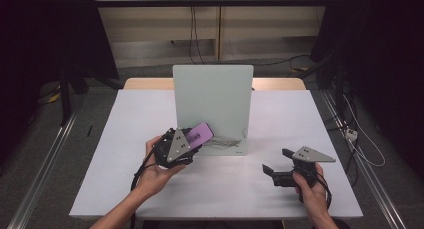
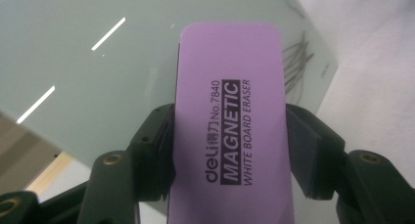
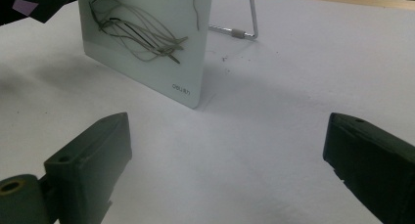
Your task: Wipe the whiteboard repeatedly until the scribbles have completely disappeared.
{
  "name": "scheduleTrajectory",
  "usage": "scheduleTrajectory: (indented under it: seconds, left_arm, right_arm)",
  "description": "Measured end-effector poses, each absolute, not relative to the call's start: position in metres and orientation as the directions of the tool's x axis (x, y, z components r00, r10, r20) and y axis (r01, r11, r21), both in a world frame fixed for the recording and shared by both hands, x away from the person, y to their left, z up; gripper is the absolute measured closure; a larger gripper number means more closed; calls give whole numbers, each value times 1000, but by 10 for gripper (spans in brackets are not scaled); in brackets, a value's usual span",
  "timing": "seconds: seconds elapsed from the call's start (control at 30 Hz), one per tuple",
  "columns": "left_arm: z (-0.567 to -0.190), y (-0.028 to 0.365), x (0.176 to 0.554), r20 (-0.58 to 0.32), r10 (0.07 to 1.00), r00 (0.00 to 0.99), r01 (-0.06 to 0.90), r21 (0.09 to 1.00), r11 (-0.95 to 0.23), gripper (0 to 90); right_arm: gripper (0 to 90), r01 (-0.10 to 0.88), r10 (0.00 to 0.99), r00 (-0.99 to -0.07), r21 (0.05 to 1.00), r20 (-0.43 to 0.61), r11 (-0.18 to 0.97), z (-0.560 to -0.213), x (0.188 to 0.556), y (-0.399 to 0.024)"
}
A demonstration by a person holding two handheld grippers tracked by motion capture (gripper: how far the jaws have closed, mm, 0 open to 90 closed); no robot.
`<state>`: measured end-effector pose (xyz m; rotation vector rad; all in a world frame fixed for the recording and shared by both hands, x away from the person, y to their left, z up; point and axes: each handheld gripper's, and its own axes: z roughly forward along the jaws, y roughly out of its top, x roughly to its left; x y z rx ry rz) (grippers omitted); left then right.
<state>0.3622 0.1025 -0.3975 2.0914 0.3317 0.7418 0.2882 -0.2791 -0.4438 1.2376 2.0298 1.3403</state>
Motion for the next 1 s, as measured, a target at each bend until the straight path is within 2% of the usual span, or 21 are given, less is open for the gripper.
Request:
scheduleTrajectory:
  seconds: [0.27, 1.0]
  left_arm:
    - [-403, 111, 369, 353, 498, 792, -12, 824, -566, 410]
    - [-412, 103, 374, 358, 486, 798, 9, 798, -603, 411]
  right_arm:
    - [40, 451, 842, -523, 881, 132, 142, -444, 288, -279]
    - [41, 451, 843, -522, 881, 132, 141, -444, 289, -278]
